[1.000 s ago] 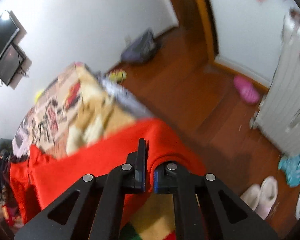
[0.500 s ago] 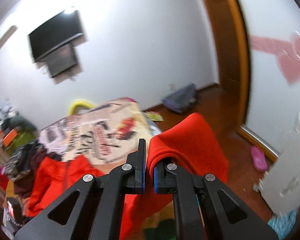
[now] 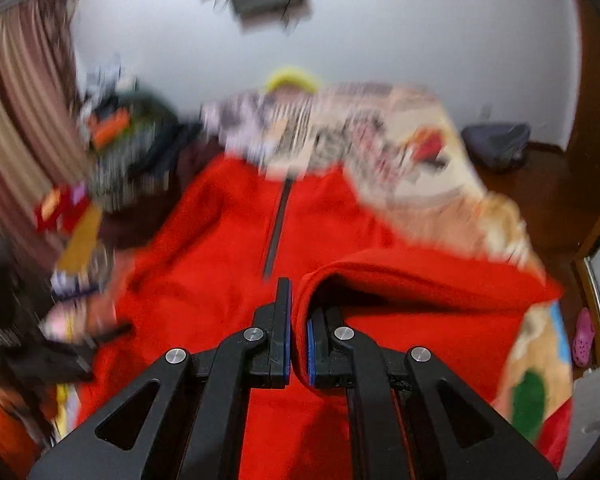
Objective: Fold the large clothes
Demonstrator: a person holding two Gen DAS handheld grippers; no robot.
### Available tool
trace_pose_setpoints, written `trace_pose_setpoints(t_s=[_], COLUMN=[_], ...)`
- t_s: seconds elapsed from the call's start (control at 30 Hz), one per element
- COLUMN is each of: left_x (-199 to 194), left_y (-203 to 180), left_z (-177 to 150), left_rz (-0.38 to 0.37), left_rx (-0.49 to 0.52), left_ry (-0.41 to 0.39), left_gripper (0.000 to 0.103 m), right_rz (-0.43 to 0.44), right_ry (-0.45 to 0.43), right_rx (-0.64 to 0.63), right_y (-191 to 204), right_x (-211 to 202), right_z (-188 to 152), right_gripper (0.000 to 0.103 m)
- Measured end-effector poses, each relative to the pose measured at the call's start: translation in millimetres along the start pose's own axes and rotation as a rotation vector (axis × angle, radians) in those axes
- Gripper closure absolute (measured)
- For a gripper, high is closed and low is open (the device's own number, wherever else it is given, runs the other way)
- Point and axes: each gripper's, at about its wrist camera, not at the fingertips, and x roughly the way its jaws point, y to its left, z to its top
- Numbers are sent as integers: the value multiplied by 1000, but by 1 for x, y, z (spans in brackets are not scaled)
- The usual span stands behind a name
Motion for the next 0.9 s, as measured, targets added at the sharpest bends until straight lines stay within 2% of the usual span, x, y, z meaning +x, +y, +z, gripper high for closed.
trace_pose_setpoints(t_s=[0.1, 0.2, 0.27, 0.33, 0.43, 0.5, 0.63, 0.73, 0.9], left_x=[0, 5, 7, 8, 8, 8, 8, 11, 24], left_y=[1, 0, -3, -8, -23, -37, -72, -102, -160], left_z=[-6, -10, -11, -8, 0, 9, 31, 46, 63], left_rz=[5, 7, 3, -4, -16, -26, -55, -82, -145], left_rx=[7, 12, 17, 26, 51, 72, 137, 197, 307], left_ry=[11, 28, 37, 40, 32, 20, -7, -23, -21], left_gripper=[11, 11, 11, 11, 11, 11, 11, 11, 11], right_rz=[9, 7, 2, 4, 1, -16, -68, -150, -274], right_ry=[116, 197, 233, 241, 187, 121, 20, -46, -88], right_rx=[-23, -25, -19, -5, -1, -2, 31, 58, 103], right_y=[7, 9, 5, -1, -5, -13, -36, -58, -95], right_x=[28, 41, 41, 33, 16, -3, -35, -54, -64], right_z=[-26, -35, -38, -38, -33, -27, -18, -12, -12], right_gripper=[98, 97, 90, 72, 55, 52, 50, 49, 48])
